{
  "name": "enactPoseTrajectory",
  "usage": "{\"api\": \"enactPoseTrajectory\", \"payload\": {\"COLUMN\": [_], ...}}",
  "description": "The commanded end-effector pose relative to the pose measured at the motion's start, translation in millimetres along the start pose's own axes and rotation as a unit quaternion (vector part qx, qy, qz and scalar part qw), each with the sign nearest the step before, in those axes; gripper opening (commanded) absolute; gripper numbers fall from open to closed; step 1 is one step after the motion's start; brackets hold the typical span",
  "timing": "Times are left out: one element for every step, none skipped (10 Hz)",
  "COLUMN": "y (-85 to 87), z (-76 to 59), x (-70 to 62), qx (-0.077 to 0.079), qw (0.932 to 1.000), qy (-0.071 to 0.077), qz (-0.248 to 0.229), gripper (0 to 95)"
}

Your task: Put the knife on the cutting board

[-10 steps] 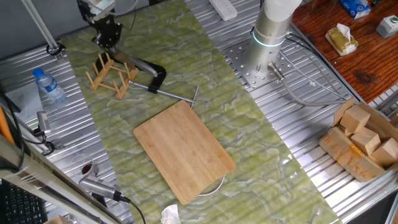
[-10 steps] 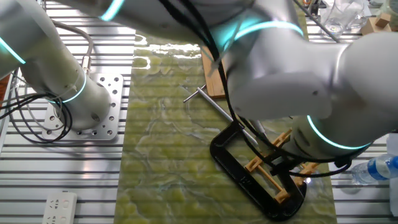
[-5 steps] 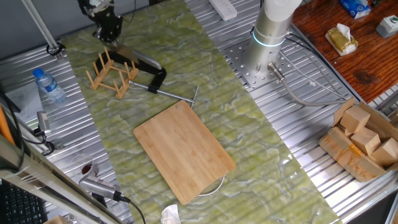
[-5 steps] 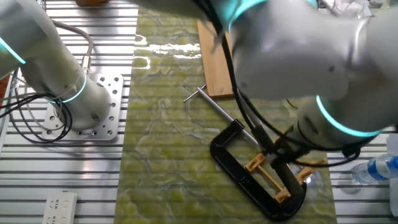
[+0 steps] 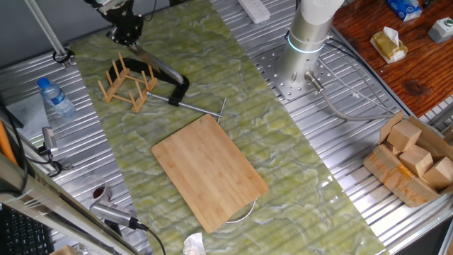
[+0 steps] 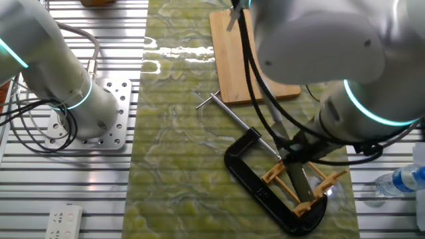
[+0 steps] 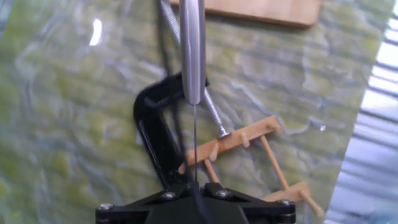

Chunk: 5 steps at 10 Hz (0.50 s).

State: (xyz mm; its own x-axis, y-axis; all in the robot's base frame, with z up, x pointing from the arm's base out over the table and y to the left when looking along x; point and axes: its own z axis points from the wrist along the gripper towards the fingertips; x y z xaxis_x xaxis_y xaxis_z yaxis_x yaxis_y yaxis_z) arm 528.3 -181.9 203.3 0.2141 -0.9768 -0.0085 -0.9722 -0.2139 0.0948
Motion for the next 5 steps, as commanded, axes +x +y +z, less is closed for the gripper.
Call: {"api": "enactPoseTrajectory", "payload": {"y": [9.6, 11.2, 13.7, 13.6, 11.9], "z": [-9.2, -9.5, -9.4, -8.6, -6.1], "x": [-55.7, -62.1, -72.4, -74.6, -81.0], "qx": [0.004, 0.006, 0.006, 0.006, 0.012], "qw": [0.8947, 0.8829, 0.8457, 0.8346, 0.8062], "qy": [-0.038, -0.037, -0.037, -0.04, -0.05], "qz": [0.445, 0.468, 0.532, 0.549, 0.589], "gripper": [0.0, 0.0, 0.0, 0.0, 0.0]}}
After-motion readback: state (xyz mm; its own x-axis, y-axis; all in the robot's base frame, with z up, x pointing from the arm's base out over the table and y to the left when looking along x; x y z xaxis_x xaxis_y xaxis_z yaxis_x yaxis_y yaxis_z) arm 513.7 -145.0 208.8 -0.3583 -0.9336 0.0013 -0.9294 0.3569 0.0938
